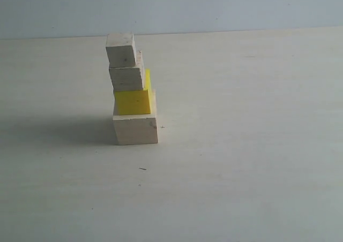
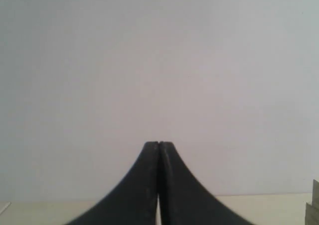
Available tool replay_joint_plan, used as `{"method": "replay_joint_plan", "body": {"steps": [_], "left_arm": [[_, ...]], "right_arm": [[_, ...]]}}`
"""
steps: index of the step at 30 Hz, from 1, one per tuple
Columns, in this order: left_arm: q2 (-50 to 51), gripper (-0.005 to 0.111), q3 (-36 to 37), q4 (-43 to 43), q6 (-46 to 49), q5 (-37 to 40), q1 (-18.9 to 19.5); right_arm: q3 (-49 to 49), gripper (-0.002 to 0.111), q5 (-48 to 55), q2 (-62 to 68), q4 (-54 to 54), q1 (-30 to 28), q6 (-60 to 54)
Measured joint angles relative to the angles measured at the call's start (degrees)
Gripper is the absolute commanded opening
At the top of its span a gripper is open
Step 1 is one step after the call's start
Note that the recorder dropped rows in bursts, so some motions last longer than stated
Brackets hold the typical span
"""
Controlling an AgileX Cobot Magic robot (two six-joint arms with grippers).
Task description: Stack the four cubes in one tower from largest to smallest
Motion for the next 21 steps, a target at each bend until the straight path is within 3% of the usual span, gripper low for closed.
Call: {"method": "replay_joint_plan", "body": {"steps": [5,21], "left_arm": [[0.0,0.0,0.4,0.0,-4.8,0.2,0.0],[0.0,0.0,0.4,0.0,-5.5,0.5,0.0]], "right_arm": [[0.0,0.0,-1.2,0.0,0.0,0.0,5.0],[0.0,0.0,-1.3,0.0,0.0,0.0,5.5]]}}
